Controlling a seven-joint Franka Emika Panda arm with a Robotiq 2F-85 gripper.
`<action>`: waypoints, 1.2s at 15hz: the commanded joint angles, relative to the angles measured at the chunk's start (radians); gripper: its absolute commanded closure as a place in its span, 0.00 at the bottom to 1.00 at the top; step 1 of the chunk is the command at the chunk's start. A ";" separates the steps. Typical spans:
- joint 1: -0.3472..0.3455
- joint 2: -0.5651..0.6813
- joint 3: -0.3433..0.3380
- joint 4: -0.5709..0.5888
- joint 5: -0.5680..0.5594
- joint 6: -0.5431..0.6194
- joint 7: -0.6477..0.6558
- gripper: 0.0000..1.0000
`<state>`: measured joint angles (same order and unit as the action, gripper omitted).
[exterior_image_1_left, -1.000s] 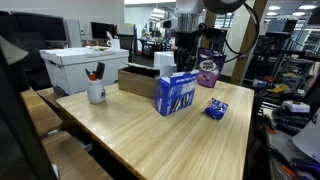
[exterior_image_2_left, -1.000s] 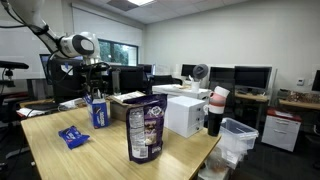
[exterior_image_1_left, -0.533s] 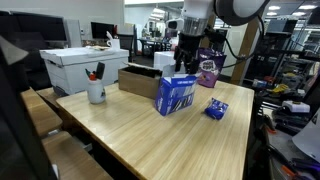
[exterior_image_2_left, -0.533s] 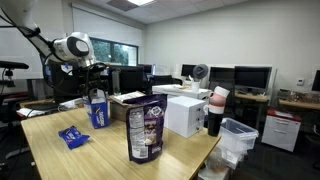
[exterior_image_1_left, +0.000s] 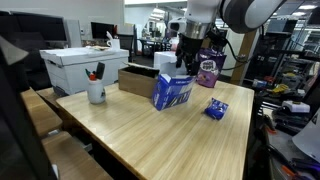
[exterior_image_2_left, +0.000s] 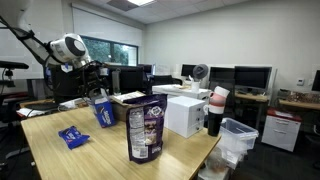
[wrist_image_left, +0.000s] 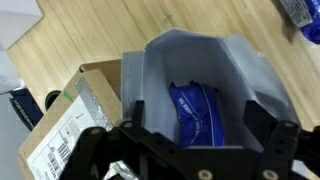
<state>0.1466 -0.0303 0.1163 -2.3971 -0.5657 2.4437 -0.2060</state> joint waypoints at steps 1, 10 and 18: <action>-0.006 -0.012 0.016 -0.033 -0.120 0.003 0.138 0.00; 0.008 0.041 0.031 0.037 0.041 -0.207 -0.013 0.00; 0.000 0.092 0.025 0.158 0.186 -0.417 -0.138 0.00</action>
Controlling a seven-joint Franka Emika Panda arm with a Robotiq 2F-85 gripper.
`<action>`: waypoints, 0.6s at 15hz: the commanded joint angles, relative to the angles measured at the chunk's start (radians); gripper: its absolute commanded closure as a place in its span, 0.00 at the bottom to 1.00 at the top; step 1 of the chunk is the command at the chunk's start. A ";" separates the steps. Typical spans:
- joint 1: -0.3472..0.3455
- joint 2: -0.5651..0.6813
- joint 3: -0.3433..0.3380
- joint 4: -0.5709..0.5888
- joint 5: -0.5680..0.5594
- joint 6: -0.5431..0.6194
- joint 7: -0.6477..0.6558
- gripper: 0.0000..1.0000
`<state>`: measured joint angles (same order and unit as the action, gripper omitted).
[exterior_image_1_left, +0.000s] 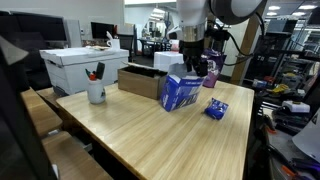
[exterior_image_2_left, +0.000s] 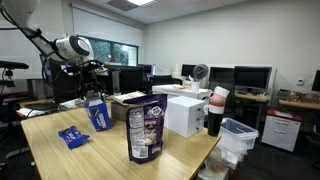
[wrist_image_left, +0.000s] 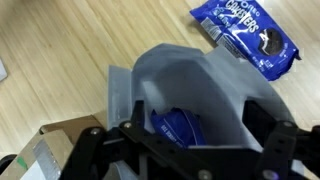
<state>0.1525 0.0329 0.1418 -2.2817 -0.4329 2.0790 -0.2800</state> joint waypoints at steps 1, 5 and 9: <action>-0.008 0.035 -0.001 0.052 0.062 -0.062 -0.074 0.00; -0.010 0.071 -0.001 0.099 0.083 -0.109 -0.094 0.00; -0.001 0.088 0.003 0.141 0.054 -0.153 -0.047 0.00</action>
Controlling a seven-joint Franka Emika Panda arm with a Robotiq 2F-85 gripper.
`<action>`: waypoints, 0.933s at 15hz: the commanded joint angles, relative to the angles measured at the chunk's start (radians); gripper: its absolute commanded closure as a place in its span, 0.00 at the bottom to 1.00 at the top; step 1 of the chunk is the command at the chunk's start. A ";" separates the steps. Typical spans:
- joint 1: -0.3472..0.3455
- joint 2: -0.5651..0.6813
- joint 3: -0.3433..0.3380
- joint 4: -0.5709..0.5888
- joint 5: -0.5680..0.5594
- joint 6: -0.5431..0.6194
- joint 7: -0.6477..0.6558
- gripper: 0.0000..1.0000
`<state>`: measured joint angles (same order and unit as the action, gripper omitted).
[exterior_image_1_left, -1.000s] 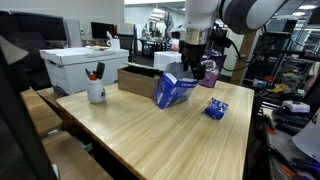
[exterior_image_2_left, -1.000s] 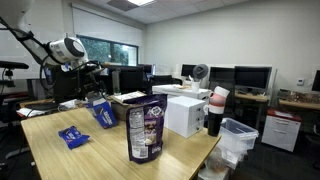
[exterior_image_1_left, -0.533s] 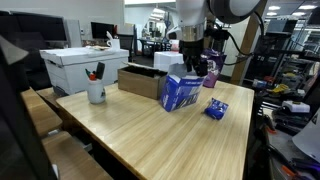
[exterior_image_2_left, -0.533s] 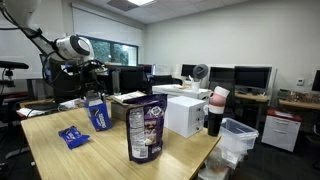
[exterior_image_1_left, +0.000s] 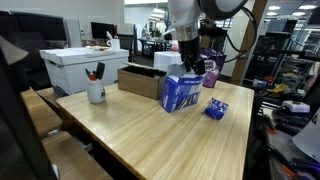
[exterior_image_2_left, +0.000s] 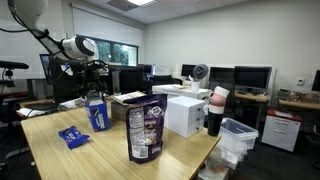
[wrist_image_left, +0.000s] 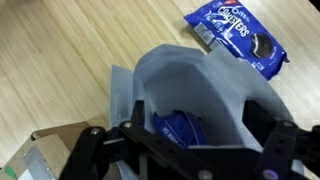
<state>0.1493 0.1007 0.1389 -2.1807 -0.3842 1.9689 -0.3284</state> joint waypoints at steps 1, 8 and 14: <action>0.004 0.021 0.006 0.045 -0.003 -0.044 0.011 0.00; 0.006 -0.014 0.010 0.062 -0.002 -0.038 0.019 0.00; -0.005 -0.053 0.003 0.054 0.023 0.001 0.011 0.00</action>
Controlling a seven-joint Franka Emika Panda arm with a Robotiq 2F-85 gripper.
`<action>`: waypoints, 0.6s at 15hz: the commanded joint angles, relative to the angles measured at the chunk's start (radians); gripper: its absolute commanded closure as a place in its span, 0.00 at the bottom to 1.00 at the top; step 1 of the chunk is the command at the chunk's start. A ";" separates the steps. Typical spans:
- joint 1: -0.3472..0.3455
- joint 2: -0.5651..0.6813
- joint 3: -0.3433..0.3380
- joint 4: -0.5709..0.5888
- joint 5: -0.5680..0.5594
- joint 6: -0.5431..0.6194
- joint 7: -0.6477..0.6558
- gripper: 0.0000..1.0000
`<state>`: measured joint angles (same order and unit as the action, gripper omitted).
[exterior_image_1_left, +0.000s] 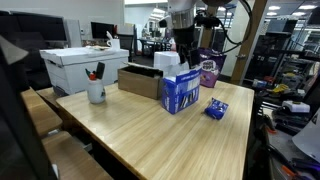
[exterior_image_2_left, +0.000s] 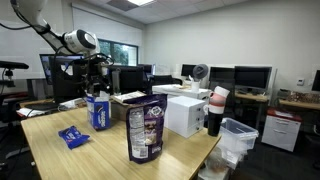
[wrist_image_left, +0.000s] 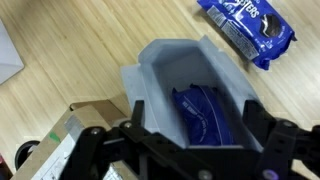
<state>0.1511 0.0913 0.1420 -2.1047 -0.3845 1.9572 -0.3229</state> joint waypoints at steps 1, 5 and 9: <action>-0.008 -0.056 -0.001 -0.027 0.021 0.015 0.010 0.00; -0.015 -0.084 -0.011 -0.038 0.034 0.031 0.013 0.00; -0.016 -0.134 -0.017 -0.088 0.041 0.062 0.023 0.00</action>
<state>0.1455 0.0294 0.1251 -2.1139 -0.3647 1.9693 -0.3156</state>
